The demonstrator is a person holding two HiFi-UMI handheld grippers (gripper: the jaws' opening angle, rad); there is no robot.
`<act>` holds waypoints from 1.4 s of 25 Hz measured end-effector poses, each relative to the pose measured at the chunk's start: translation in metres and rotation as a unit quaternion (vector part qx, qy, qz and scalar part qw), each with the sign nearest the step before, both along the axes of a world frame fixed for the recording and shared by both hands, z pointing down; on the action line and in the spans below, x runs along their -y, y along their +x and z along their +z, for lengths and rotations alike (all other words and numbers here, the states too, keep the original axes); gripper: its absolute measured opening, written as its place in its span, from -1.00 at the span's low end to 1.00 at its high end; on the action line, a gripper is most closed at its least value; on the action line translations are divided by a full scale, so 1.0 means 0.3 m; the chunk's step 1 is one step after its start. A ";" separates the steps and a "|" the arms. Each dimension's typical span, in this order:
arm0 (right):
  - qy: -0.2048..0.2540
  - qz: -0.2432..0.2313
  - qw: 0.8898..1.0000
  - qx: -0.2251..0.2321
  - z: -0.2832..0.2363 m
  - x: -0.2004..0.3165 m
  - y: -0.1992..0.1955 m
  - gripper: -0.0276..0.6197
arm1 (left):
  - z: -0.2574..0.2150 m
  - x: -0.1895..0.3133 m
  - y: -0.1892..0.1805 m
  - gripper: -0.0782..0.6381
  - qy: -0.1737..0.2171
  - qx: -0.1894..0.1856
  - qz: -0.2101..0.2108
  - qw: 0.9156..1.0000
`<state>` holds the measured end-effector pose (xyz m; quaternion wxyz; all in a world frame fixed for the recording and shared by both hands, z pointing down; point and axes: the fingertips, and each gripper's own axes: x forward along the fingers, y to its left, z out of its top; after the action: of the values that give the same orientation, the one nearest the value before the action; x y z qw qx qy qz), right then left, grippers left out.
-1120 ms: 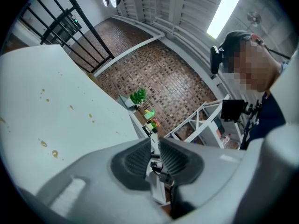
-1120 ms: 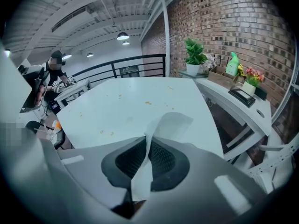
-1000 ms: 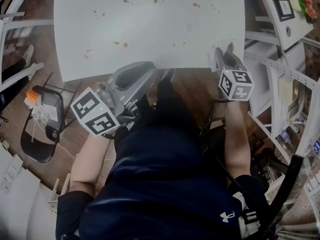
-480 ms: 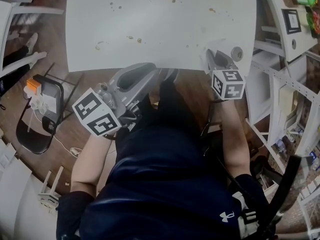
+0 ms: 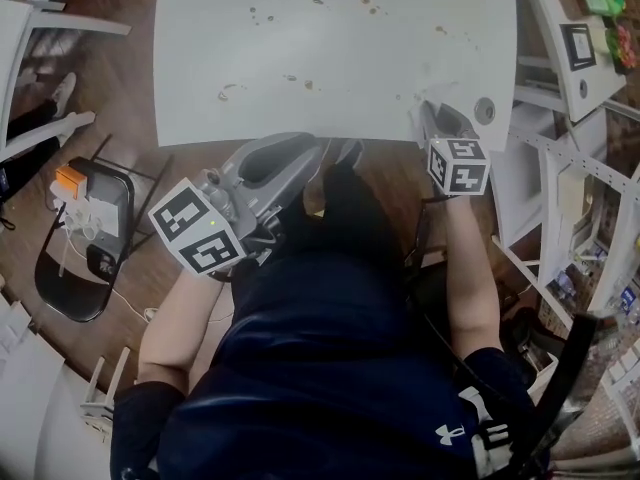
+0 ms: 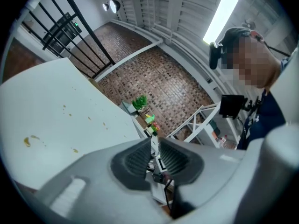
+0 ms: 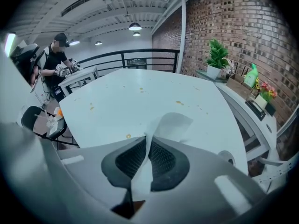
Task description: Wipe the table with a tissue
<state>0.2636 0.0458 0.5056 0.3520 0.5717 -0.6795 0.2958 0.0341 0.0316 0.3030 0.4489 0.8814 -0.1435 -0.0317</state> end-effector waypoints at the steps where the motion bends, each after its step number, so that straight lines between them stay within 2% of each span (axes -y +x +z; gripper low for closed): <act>1: -0.001 -0.002 1.000 -0.003 0.000 -0.003 -0.007 -0.84 | -0.002 0.000 0.000 -0.62 0.001 -0.001 0.004 1.000; 6: -0.012 -0.023 1.000 -0.003 0.030 -0.009 -0.018 -0.84 | 0.002 0.019 0.022 -0.63 -0.001 0.004 -0.006 1.000; 13: -0.030 -0.106 0.994 -0.010 0.089 0.034 -0.029 -0.84 | 0.012 0.039 0.110 -0.63 -0.016 0.008 -0.034 0.999; 20: -0.024 -0.126 0.992 0.009 0.099 0.064 -0.027 -0.84 | -0.001 0.037 0.183 -0.63 -0.011 0.017 -0.055 0.998; 28: -0.021 -0.177 0.984 0.012 0.101 0.131 -0.045 -0.84 | -0.007 0.031 0.166 -0.63 -0.010 0.027 -0.106 0.994; 35: -0.030 -0.238 0.971 0.016 0.099 0.154 -0.076 -0.84 | 0.001 0.028 0.126 -0.63 -0.014 0.023 -0.152 0.988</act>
<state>0.2409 -0.0006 0.5354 0.4178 0.3780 -0.7927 0.2328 0.0718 0.0232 0.3033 0.4477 0.8436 -0.2864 -0.0767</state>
